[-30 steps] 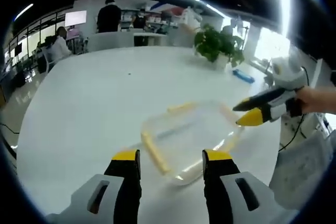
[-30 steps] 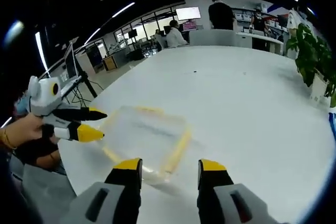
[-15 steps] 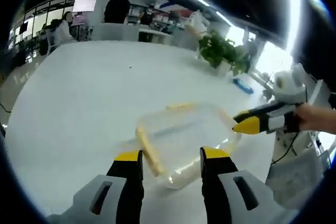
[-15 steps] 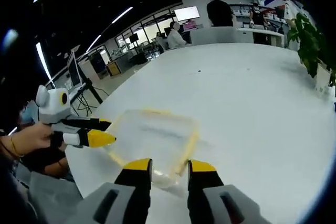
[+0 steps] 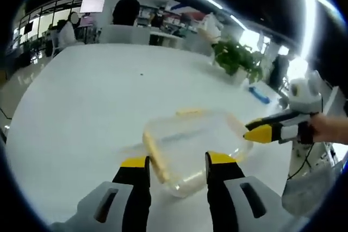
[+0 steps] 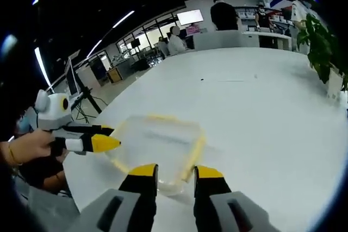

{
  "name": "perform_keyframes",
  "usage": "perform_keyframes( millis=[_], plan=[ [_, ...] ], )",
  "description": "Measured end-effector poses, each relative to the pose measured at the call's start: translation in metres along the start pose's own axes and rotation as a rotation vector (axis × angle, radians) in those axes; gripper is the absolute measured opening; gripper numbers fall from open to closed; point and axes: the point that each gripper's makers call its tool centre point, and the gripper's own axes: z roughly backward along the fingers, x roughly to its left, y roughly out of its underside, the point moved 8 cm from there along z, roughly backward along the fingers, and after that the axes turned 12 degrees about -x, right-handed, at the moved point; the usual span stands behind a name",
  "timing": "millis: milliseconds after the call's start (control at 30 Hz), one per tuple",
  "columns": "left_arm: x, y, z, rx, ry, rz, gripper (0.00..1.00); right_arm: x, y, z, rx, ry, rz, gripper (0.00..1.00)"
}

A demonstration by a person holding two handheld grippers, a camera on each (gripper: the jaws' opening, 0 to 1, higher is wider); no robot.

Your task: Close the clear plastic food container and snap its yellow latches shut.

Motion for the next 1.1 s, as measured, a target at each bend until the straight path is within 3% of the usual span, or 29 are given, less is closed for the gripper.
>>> perform_keyframes(
  millis=[567, 1100],
  plan=[
    [0.02, -0.02, -0.033, -0.022, -0.023, -0.003, 0.38, -0.021, -0.025, -0.034, -0.023, 0.006, -0.007, 0.22],
    [0.028, -0.026, -0.044, -0.04, -0.019, -0.004, 0.38, -0.027, -0.03, -0.044, -0.051, 0.013, -0.014, 0.22]
  ],
)
